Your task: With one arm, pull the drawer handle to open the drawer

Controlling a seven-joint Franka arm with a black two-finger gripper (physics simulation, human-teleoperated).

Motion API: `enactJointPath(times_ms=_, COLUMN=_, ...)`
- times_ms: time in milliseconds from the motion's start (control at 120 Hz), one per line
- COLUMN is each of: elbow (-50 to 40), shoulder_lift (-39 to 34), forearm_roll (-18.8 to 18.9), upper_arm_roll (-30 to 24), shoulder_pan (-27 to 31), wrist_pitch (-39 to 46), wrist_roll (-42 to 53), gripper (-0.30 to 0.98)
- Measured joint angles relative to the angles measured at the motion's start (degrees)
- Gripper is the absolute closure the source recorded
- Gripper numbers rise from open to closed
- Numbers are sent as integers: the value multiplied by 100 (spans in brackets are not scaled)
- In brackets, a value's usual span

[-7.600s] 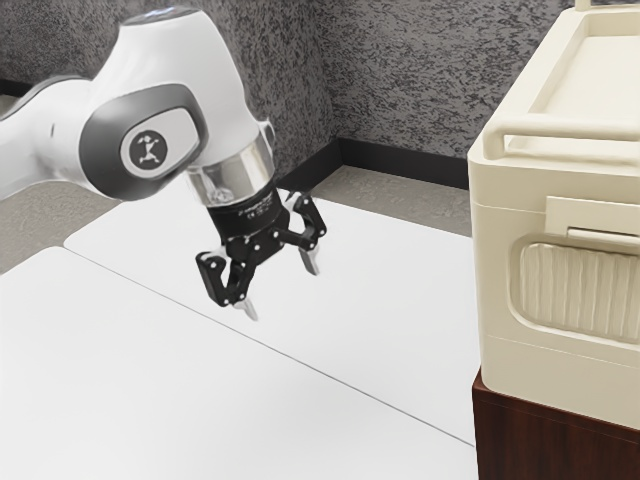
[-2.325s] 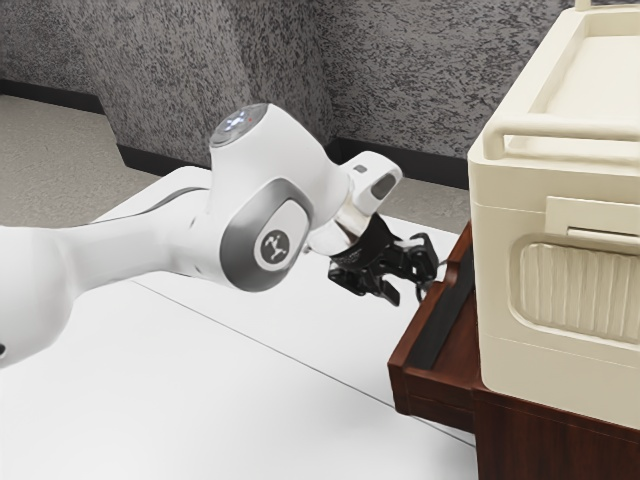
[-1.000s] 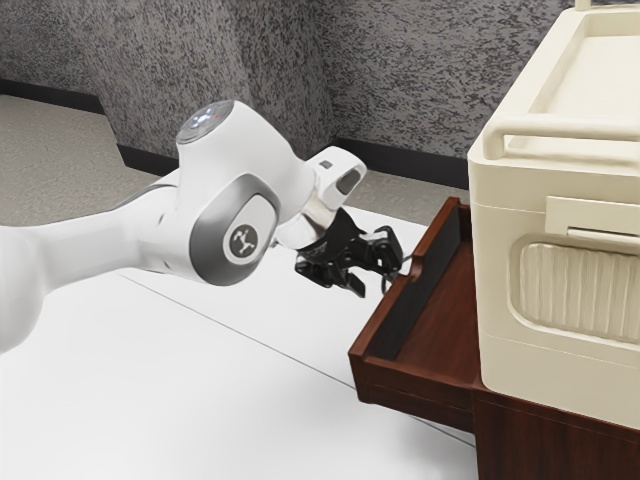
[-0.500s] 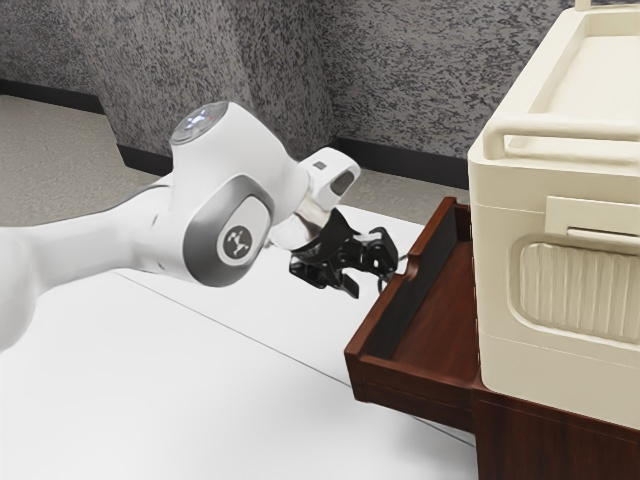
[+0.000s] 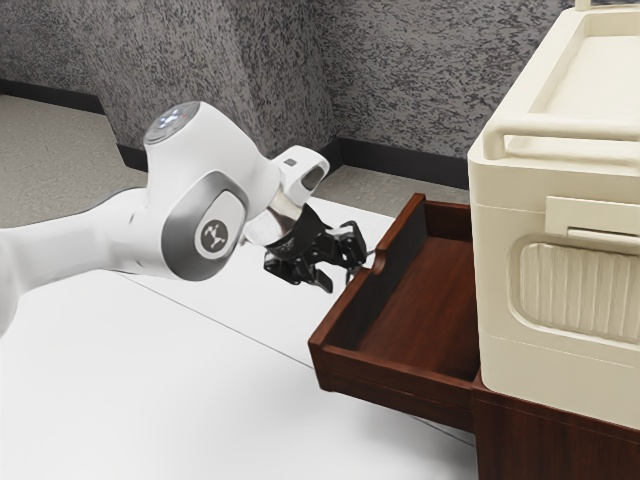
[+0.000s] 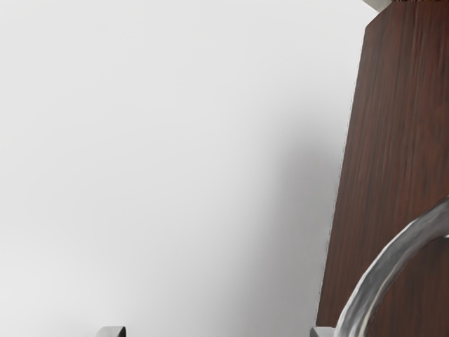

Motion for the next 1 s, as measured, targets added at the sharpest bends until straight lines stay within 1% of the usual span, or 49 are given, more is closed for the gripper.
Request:
enactJointPath(times_ms=358, elbow=4, shoulder_lift=17, forearm_roll=-110, upper_arm_roll=-24, shoulder_pan=5, wrist_pitch=11, wrist_roll=57, gripper=33)
enactJointPath(times_ms=525, elbow=-5, shoulder_lift=5, forearm_roll=-55, upper_arm_roll=1, shoulder_pan=-51, wrist_pitch=23, wrist_roll=56, gripper=32)
enactJointPath(times_ms=717, elbow=-107, shoulder_lift=-91, forearm_roll=-7, upper_arm_roll=1, shoulder_pan=89, wrist_pitch=33, wrist_roll=42, gripper=33)
enactJointPath(times_ms=1000, elbow=-224, shoulder_lift=-203, forearm_roll=33, upper_arm_roll=-34, shoulder_pan=137, wrist_pitch=37, wrist_roll=9, gripper=33)
